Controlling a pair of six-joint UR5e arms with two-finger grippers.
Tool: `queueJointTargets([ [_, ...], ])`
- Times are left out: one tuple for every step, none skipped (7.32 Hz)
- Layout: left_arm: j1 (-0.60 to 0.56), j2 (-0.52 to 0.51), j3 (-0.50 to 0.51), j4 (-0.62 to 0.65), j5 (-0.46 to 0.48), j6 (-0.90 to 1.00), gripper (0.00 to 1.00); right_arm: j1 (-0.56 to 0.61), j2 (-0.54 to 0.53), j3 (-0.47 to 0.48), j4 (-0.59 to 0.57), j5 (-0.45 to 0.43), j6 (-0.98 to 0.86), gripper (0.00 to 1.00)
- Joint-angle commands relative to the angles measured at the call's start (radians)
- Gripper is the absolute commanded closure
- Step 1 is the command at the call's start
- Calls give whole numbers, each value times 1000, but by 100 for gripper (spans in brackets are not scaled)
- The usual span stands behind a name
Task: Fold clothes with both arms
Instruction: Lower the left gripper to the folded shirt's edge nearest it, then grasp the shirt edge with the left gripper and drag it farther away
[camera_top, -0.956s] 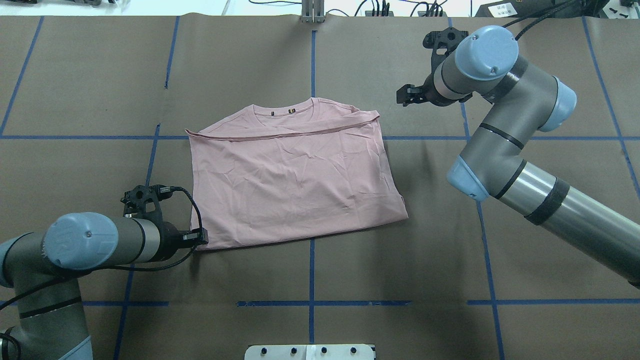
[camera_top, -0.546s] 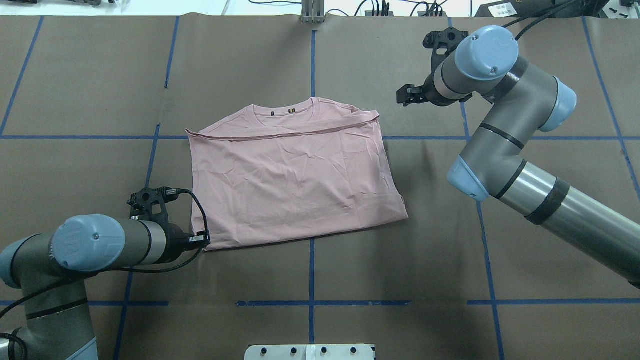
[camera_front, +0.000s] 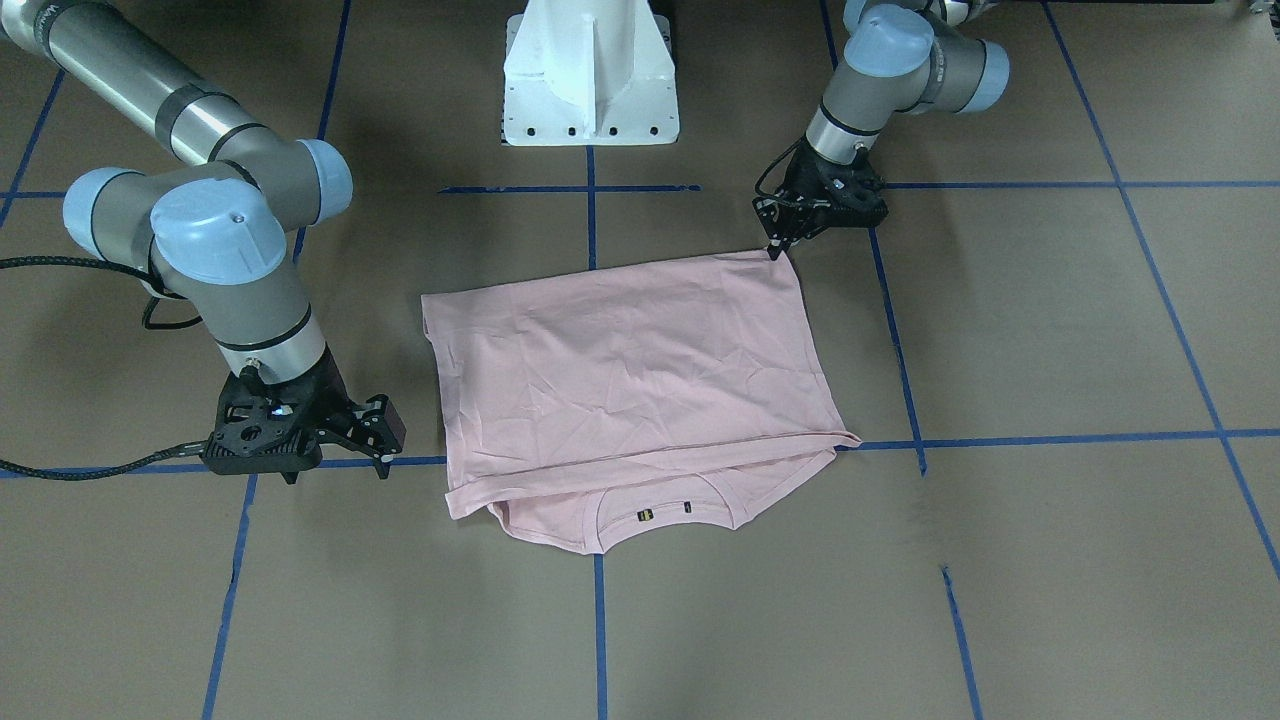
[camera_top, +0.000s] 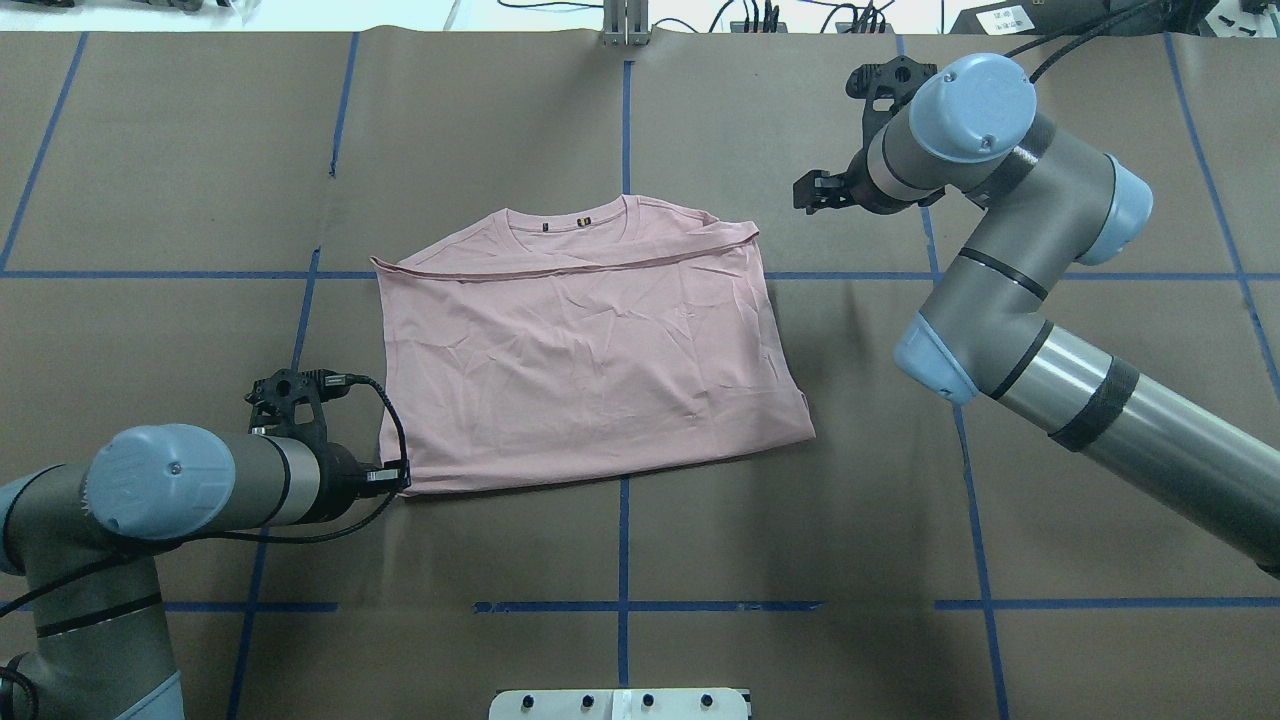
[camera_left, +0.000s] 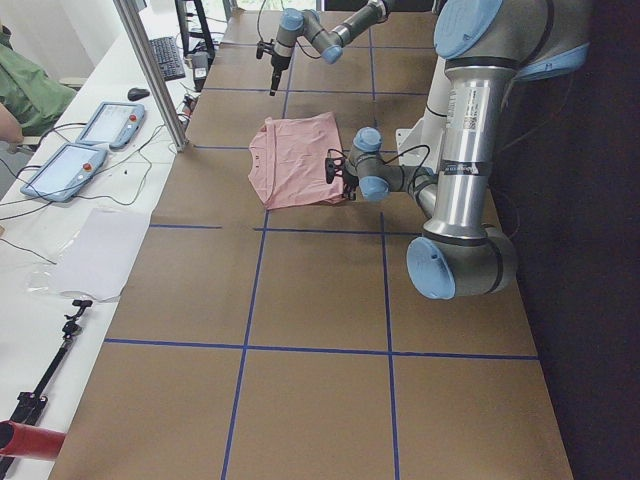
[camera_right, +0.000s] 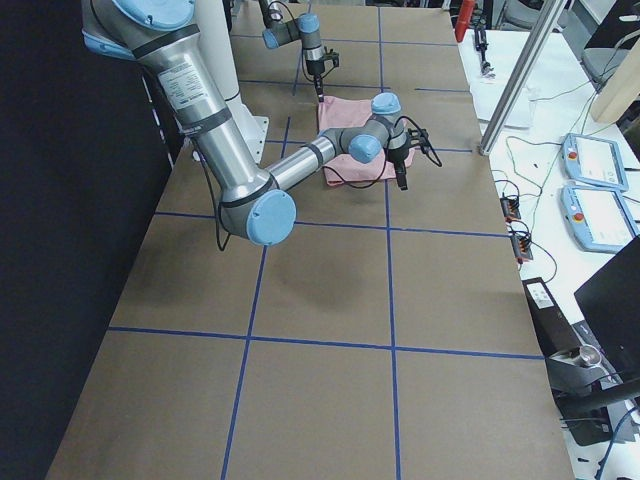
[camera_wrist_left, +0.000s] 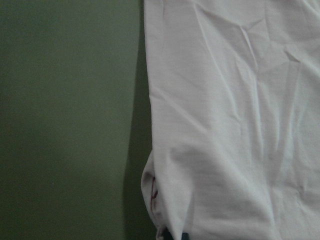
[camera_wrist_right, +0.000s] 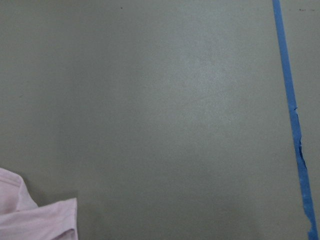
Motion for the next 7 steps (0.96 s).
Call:
queueJointTargets([
  [-163, 0, 57, 0, -2, 239, 100, -4, 1, -2, 0, -1, 2, 0],
  [-245, -20, 124, -6, -4, 317, 100, -5, 1, -4, 2, -1, 4, 0],
  [-329, -105, 205, -3, -7, 390, 100, -7, 1, -4, 2, -1, 6, 0],
  [-382, -220, 341, -3, -7, 408, 100, -7, 1, -5, 0, -1, 7, 0],
  [-428, -355, 510, -4, -4, 435, 100, -7, -1, -7, 0, -1, 7, 0],
  [-478, -476, 707, -44, 1, 472, 100, -7, 1, -10, 0, -1, 7, 0],
  [-508, -523, 872, -166, 29, 539, 100, -7, 1, -9, 0, -1, 7, 0],
])
